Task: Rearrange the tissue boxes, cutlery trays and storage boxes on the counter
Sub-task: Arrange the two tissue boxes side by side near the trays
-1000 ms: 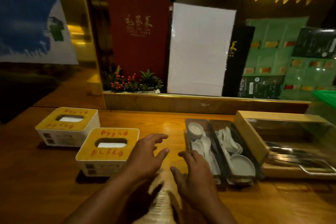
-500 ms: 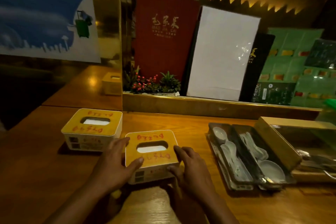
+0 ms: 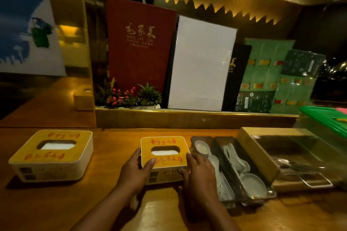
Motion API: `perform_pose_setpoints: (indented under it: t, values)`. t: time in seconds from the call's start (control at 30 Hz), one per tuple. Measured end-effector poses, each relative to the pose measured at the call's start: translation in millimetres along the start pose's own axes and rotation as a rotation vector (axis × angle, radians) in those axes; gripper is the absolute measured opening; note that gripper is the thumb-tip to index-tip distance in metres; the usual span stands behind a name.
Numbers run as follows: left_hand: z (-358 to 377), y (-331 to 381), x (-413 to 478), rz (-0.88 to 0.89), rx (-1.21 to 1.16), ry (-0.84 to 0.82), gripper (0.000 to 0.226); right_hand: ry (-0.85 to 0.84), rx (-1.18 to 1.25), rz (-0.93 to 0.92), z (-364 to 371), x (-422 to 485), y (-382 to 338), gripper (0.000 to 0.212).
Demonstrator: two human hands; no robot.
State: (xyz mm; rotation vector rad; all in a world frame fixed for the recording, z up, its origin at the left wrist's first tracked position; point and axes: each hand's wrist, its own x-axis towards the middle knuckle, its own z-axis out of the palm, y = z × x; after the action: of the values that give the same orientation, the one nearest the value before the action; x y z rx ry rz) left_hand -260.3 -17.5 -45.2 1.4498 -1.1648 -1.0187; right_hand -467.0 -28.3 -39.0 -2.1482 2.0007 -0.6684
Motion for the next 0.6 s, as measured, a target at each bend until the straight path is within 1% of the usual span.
perform_pose_setpoints:
  t: [0.1,0.23,0.4,0.53,0.6]
  values:
    - [15.1,5.9,10.0,0.004,0.023,-0.002,0.041,0.008,0.026,0.034,0.2,9.9,10.0,0.065]
    - [25.1,9.7,21.8,-0.025,-0.011,0.011,0.038,0.002,0.045,0.031,1.3,24.7,19.2,0.065]
    - [31.1,13.4,32.3,-0.096,-0.073,0.020,0.045,0.002,0.061,0.045,7.2,34.0,26.8,0.067]
    - [34.8,13.8,37.1,-0.121,-0.110,0.018,0.043,0.008,0.050,0.040,7.7,36.4,30.4,0.065]
    - [35.5,14.0,38.1,-0.121,-0.112,0.022,0.046,0.011,0.065,0.040,8.3,36.7,31.5,0.065]
